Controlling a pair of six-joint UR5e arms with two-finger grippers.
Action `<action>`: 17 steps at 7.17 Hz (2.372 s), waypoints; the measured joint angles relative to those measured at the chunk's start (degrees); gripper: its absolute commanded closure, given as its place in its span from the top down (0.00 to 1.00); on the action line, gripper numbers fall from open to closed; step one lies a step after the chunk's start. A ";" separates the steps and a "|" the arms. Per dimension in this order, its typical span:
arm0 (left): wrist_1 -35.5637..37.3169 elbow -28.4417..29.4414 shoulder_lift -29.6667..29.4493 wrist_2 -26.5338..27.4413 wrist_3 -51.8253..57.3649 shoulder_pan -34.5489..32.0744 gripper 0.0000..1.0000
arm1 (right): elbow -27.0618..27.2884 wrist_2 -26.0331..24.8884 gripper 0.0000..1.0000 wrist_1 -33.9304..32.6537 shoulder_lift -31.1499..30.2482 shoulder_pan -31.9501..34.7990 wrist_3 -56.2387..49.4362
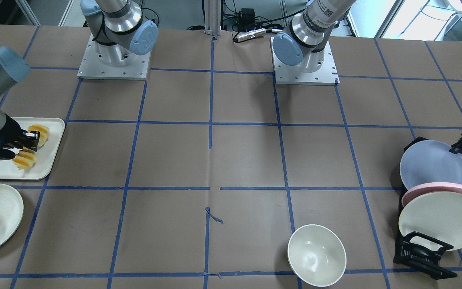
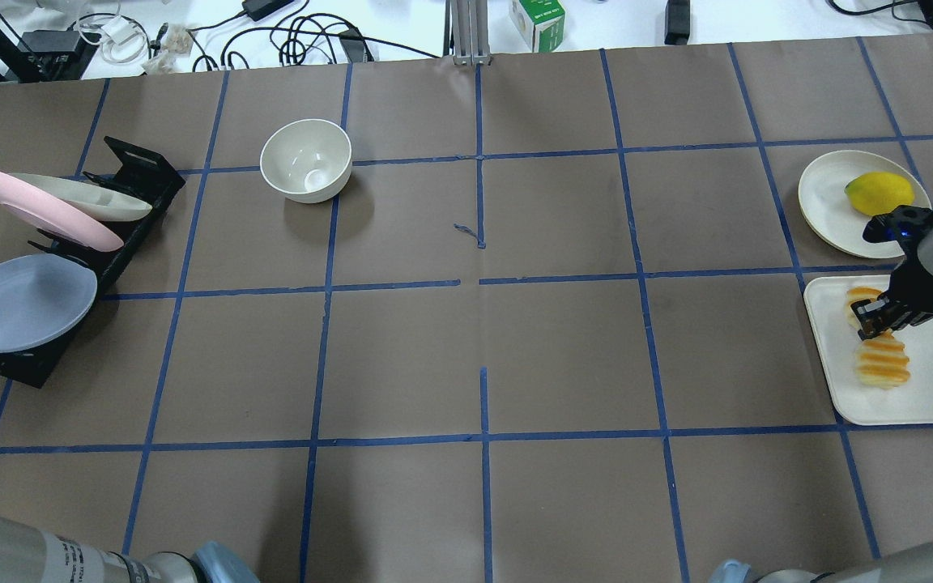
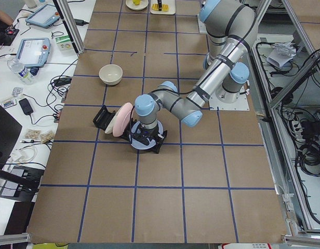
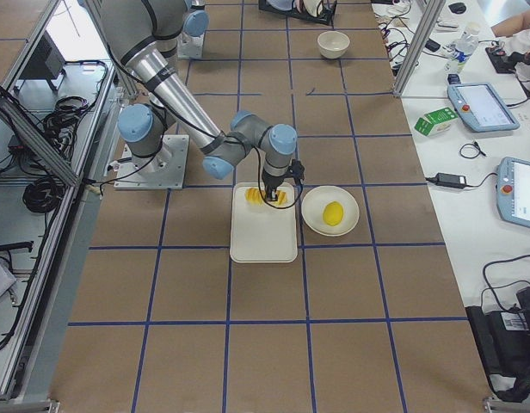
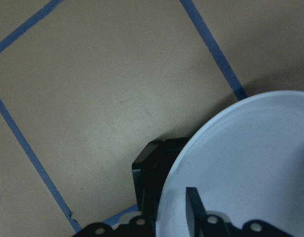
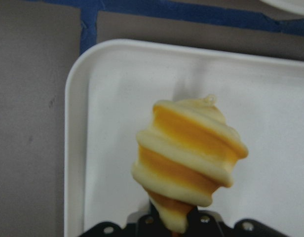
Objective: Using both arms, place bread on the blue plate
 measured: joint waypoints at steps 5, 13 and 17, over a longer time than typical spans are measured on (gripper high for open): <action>-0.43 0.04 -0.02 0.12 0.80 0.01 0.00 | -4.09 0.13 0.00 4.35 -5.19 2.81 3.57; -16.37 2.91 13.13 4.29 1.85 0.00 0.00 | -16.13 -1.74 0.00 20.52 -7.09 12.37 13.19; -28.88 2.34 22.47 -7.90 2.02 -4.61 0.00 | -17.03 -1.58 0.00 22.07 -7.90 16.51 19.18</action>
